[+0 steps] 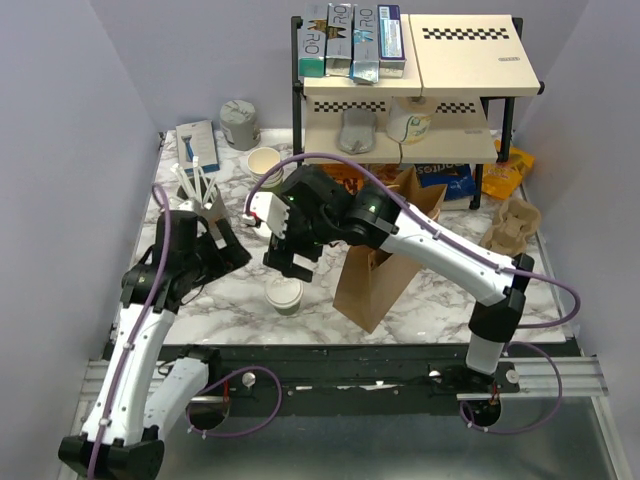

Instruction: Pack the takeout coffee

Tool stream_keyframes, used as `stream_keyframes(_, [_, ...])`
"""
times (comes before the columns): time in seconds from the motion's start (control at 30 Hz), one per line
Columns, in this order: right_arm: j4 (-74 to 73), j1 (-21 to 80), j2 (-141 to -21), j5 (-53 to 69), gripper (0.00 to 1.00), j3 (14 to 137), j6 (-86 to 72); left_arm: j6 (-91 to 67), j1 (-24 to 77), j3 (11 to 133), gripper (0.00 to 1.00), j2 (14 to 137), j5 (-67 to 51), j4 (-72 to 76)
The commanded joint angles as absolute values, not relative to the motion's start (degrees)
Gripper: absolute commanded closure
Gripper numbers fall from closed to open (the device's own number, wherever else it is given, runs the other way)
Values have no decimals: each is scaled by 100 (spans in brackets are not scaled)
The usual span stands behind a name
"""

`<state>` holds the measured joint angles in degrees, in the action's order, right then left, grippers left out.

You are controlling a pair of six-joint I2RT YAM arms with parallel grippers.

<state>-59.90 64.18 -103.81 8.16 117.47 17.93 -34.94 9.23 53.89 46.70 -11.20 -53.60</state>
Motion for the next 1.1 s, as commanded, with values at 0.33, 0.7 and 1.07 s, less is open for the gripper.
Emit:
stream_keyframes(0.33, [-5037, 6460, -11196, 1230, 6, 11127, 3533, -4649, 870, 5361, 1, 4035, 2100, -6372])
stream_keyframes(0.7, [-5633, 6442, -11943, 1766, 19, 11610, 4166, -4412, 861, 5080, 1, 3577, 2048, -6311])
stream_keyframes(1.07, [-5888, 6319, -12041, 1942, 34, 11821, 4157, -4386, 861, 5063, 1, 3489, 1995, -6258])
